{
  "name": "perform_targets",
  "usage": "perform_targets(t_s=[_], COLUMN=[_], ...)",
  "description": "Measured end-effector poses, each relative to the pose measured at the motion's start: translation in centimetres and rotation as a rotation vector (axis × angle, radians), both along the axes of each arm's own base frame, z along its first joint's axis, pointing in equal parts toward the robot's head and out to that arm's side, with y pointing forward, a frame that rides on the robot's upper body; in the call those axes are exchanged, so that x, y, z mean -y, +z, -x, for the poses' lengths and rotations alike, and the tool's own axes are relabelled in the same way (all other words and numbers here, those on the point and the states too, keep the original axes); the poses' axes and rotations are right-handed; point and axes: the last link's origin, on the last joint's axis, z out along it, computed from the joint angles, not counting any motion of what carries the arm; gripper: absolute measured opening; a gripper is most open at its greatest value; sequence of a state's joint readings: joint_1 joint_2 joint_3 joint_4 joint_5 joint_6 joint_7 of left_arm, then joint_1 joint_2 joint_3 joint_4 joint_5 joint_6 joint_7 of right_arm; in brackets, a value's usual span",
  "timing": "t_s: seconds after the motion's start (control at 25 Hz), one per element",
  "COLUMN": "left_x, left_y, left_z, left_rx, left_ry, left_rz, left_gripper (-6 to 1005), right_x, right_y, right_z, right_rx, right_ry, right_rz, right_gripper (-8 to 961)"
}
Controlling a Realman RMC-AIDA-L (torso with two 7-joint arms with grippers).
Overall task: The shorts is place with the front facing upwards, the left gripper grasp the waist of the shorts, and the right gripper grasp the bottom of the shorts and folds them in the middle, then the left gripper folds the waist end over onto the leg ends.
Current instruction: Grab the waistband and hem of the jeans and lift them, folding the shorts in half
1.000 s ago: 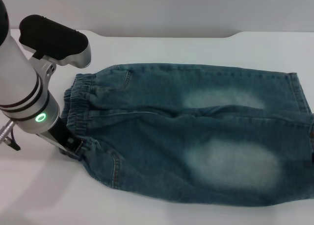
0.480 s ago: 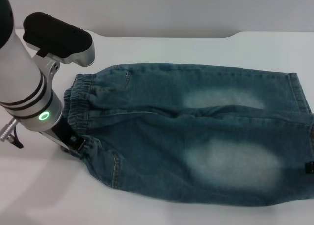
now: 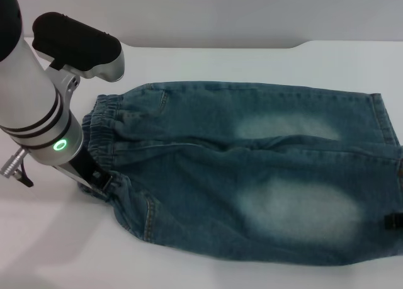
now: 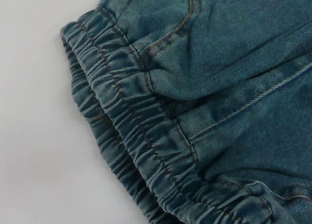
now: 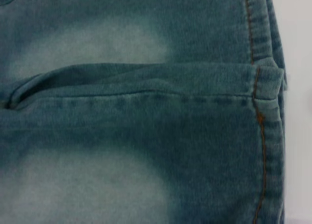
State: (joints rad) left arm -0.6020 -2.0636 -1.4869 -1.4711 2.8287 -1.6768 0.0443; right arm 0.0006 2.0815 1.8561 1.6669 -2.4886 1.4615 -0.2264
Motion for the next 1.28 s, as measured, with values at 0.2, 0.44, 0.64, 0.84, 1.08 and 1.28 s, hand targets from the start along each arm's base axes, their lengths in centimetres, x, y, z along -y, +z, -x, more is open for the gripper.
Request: perform_targets(t_s=[0.2,0.44,0.64,0.84,1.08,1.28], left_x=[-0.15,-0.23,-0.27,-0.27,-0.30,-0.39], left_y=[-0.03,-0.11,-0.12,-0.15,-0.21,-0.11], left_z=[-0.16,-0.12,-0.14,0.01,0.17,0.23], left_rx=[-0.001,-0.003,-0.002,-0.001,0.001,0.009], left_ry=[-0.005,-0.004,-0.007,-0.005,-0.003,-0.004], left_rz=[0.001,0.002,0.002,0.000,-0.003,-0.014], left_gripper=[41,41,41,42,42,42], right_x=[0.22,0.32,0.13,-0.13,-0.27,-0.38], right_y=[-0.47,-0.80,-0.43,-0.27,-0.33,-0.51], right_z=[-0.12,-0.16,-0.14,0.14,0.41,0.66], right_rx=[-0.015,-0.027,-0.020,-0.006,-0.001,-0.032], right_ry=[-0.011,-0.018,0.001,0.048,0.076,0.088], right_rz=[0.016,0.029,0.029,0.037,0.045,0.042], right_gripper=[701,700,682,536,198,102])
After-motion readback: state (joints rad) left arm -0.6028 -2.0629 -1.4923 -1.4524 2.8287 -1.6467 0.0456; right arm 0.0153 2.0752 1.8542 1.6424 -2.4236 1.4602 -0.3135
